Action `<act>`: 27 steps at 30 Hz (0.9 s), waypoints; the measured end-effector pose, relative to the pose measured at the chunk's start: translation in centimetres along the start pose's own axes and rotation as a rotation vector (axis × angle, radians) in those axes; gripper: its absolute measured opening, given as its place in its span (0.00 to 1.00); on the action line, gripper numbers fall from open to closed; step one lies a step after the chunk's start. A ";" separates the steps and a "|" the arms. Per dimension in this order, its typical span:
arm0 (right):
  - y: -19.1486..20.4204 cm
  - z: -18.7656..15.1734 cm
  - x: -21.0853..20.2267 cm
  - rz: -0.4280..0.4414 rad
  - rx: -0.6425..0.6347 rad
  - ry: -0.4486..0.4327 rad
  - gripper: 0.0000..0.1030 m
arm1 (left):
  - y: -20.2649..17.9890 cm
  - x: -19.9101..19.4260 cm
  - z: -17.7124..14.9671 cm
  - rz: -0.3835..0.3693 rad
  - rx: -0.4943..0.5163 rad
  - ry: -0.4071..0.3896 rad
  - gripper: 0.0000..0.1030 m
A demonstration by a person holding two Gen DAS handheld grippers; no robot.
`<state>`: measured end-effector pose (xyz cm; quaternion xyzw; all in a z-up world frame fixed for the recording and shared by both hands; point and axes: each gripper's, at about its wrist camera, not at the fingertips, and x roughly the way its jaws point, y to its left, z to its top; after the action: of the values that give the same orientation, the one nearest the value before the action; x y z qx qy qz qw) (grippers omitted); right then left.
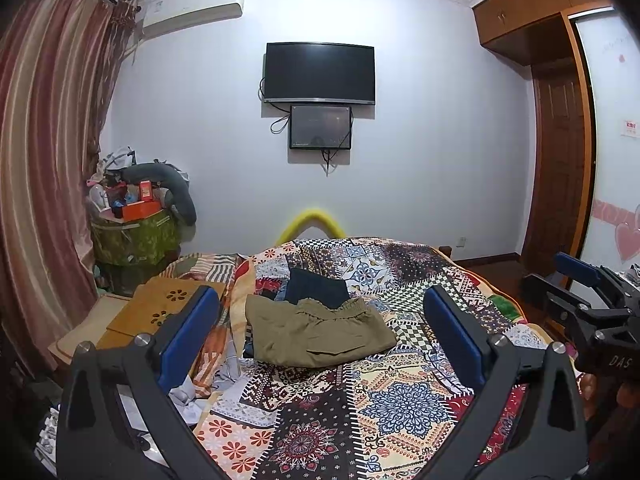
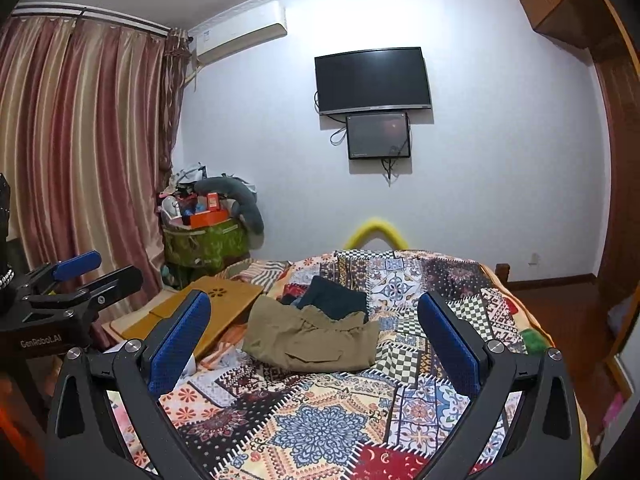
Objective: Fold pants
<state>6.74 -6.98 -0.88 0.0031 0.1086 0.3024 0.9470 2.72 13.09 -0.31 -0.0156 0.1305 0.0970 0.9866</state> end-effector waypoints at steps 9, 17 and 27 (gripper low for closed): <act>-0.2 0.0 -0.1 -0.006 0.009 0.004 1.00 | 0.0 0.1 -0.1 -0.005 0.000 0.002 1.00; -0.2 0.0 -0.2 -0.007 0.010 0.002 1.00 | -0.3 0.4 -0.1 -0.013 -0.003 0.007 1.00; -0.4 0.1 -0.3 -0.014 0.016 -0.002 1.00 | -0.3 0.5 -0.1 -0.029 -0.005 0.016 1.00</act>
<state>6.75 -7.51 -0.80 0.0100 0.1102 0.2951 0.9490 3.26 12.94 -0.53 -0.0206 0.1381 0.0830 0.9867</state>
